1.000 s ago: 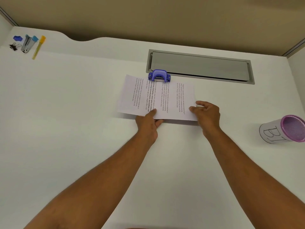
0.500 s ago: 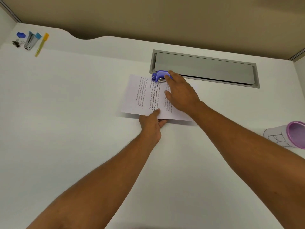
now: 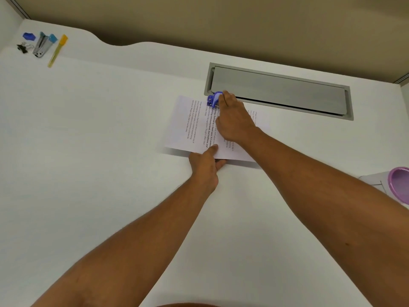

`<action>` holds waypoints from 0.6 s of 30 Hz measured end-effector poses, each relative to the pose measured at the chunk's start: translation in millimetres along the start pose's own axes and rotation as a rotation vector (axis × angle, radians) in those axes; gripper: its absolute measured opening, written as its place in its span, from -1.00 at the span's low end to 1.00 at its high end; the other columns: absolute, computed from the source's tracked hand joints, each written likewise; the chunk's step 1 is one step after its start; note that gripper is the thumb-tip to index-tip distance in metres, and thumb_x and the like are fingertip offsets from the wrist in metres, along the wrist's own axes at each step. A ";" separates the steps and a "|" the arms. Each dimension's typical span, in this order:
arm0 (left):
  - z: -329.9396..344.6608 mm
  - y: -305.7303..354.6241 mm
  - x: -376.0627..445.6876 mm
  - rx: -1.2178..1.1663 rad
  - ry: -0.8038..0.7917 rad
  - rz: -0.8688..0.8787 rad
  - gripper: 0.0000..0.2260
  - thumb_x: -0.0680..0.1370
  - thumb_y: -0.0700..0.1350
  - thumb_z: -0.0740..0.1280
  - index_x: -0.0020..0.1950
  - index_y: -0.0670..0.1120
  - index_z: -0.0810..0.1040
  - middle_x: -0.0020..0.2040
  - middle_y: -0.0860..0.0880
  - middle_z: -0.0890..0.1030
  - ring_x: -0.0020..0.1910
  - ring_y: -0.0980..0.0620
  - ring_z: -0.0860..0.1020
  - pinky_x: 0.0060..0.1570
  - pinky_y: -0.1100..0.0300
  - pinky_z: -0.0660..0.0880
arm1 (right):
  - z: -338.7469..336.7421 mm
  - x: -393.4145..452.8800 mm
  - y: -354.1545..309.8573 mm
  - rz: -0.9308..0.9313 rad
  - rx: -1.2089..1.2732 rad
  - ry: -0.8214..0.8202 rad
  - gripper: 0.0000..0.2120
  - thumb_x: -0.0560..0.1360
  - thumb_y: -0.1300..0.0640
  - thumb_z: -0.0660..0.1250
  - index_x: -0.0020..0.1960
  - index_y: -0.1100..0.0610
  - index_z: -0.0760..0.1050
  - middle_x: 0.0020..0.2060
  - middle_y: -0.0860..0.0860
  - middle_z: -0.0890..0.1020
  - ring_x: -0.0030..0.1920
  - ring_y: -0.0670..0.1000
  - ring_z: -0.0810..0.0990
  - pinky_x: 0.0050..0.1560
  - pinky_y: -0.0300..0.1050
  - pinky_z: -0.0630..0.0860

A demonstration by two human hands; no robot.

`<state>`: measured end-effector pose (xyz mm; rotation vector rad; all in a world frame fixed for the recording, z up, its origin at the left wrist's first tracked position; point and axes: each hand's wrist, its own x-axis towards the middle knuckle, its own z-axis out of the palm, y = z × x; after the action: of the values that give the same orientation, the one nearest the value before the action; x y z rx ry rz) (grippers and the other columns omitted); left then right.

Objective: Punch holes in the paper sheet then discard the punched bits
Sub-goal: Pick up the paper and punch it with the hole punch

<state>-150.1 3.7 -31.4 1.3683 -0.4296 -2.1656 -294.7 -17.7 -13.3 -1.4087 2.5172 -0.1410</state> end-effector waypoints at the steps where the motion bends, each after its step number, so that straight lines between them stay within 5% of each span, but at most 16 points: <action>1: 0.1 -0.2 -0.1 0.000 -0.005 0.002 -0.48 0.61 -0.39 0.42 0.52 -0.04 0.48 0.29 -0.08 0.66 0.10 -0.06 0.69 -0.24 0.10 0.72 | 0.1 1.4 -0.5 0.007 -0.010 -0.014 -0.32 0.67 0.14 0.24 0.67 0.25 0.00 0.68 0.17 0.05 0.67 0.18 0.04 0.66 0.11 0.00; 13: 0.9 -0.4 2.6 0.005 0.000 -0.008 -0.48 0.62 -0.37 0.41 0.51 0.00 0.47 0.25 -0.03 0.67 0.08 -0.04 0.71 -0.21 0.07 0.73 | -5.8 22.9 9.0 0.000 -0.131 -0.131 -0.36 0.66 0.16 0.23 0.66 0.20 0.07 0.68 0.13 0.09 0.67 0.14 0.10 0.64 0.19 -0.04; 18: 0.7 0.0 4.4 -0.008 0.002 -0.022 -0.51 0.62 -0.38 0.41 0.49 -0.01 0.49 0.15 0.01 0.69 0.07 -0.05 0.71 -0.23 0.07 0.73 | -11.8 32.0 8.8 -0.009 -0.157 -0.141 -0.52 0.64 0.18 0.20 0.54 0.23 0.30 0.53 0.17 0.40 0.46 0.17 0.45 0.60 0.21 0.13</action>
<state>-152.3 1.0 -34.3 1.3767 -0.4072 -2.1810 -321.1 -40.7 -9.2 -1.4336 2.4511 0.1524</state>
